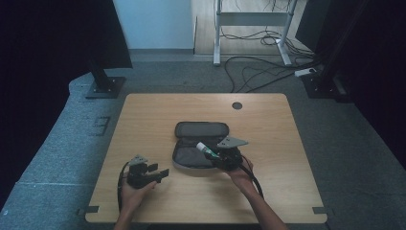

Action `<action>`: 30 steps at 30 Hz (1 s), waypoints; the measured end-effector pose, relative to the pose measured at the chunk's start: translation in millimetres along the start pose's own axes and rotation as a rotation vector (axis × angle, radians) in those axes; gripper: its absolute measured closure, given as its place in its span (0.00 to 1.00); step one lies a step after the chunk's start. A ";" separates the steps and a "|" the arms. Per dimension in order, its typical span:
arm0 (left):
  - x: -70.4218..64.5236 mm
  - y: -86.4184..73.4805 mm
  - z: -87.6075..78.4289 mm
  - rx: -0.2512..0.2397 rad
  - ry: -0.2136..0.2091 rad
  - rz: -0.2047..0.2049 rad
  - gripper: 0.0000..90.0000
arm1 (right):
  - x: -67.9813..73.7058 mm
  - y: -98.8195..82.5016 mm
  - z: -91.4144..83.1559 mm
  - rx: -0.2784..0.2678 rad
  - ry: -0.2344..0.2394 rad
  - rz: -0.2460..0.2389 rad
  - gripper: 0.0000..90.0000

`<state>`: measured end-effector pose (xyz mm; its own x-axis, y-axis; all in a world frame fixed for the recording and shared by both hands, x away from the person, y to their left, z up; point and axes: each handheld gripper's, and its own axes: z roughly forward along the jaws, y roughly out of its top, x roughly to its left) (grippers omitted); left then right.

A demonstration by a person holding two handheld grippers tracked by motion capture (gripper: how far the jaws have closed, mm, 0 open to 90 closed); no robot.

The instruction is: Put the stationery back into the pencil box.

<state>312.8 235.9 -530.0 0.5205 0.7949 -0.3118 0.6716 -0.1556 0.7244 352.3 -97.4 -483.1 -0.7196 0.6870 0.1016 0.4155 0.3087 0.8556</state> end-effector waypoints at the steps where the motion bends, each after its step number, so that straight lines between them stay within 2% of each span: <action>1: -0.1 0.0 0.0 0.000 0.000 0.001 0.39 | -0.8 0.3 1.7 0.004 -0.003 -0.001 0.72; 14: -0.3 -0.7 1.8 0.011 -0.005 0.003 0.39 | -8.6 8.2 17.3 0.037 -0.013 -0.001 0.72; 22: -0.1 -1.1 2.6 0.015 -0.003 0.002 0.39 | -20.6 1.8 33.9 0.088 -0.051 -0.002 0.72; 30: 0.1 -1.4 3.1 0.018 -0.005 0.005 0.38 | -24.5 -3.9 44.4 0.118 -0.050 0.008 0.72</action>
<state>313.6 234.4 -532.9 0.5260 0.7914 -0.3113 0.6783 -0.1697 0.7149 393.0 -86.3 -511.5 -0.6886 0.7208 0.0798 0.4856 0.3766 0.7889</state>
